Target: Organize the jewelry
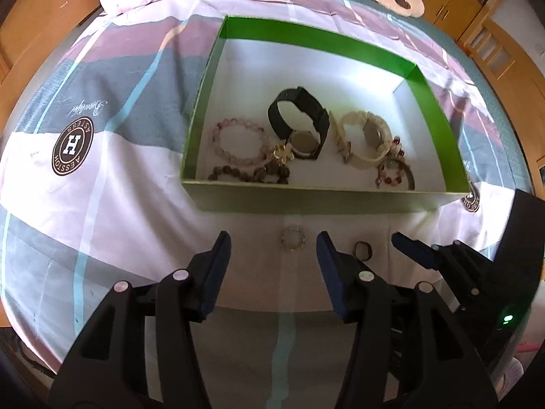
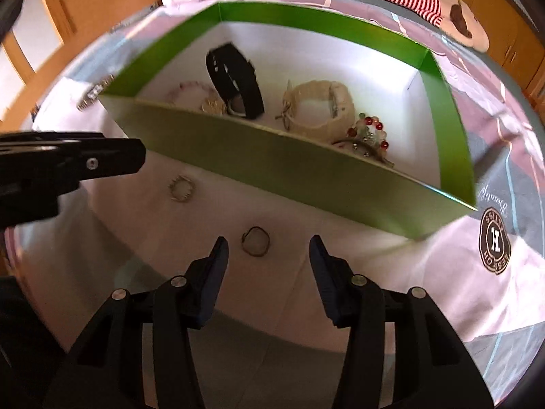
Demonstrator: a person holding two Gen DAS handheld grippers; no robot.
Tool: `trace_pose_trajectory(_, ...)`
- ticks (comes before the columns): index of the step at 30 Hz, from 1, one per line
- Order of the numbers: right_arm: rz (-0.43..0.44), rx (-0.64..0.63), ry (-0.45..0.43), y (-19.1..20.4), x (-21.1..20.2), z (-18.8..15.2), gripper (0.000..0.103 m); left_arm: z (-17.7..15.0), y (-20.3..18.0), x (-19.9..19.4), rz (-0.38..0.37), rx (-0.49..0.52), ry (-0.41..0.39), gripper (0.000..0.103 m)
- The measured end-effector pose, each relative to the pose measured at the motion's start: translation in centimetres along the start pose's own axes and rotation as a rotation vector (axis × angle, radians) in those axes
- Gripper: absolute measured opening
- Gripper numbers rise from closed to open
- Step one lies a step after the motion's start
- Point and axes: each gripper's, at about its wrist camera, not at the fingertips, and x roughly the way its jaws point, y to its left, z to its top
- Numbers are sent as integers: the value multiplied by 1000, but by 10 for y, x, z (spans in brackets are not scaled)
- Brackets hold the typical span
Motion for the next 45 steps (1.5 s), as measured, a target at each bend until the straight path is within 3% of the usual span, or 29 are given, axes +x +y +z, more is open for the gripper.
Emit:
trace_pose_trajectory(3,-3,-7,10,4,8,-1,46,0,2,5,-5,-16,22,54)
trace_pose_trajectory(5,11,-8,9,6,7,-3,28,0,1,9,-6,-18,31,54)
trace_pose_trajectory(7,18,-11,16,7,3,-4,20,1,-1,13,4,-13,35,62)
trace_pose_trajectory(9,22,-8,20,5,1,-5,19,0,-3,17,18,-8,33,70)
trace_pose_trajectory(17,20,73,60,-19,-6,-15,19,-1,-22,38,89,73,33,68)
trace_pose_trajectory(21,14,64,64,-20,-8,-22,19,1,-25,50,87,74,58,36)
trace_pose_trajectory(22,13,61,65,-20,-8,-23,19,1,-24,53,83,69,67,34)
trace_pose_trajectory(29,14,66,69,-22,-12,-30,19,1,-25,58,100,79,63,32)
trace_pose_trajectory(30,14,66,69,-23,-12,-30,19,1,-25,58,109,82,59,23)
trace_pose_trajectory(31,12,64,69,-22,-12,-30,19,1,-26,57,115,86,57,21)
trace_pose_trajectory(34,15,66,70,-22,-5,-16,19,-2,-28,55,112,88,58,21)
trace_pose_trajectory(45,7,51,48,-20,-12,-16,19,-34,-36,32,114,110,20,21)
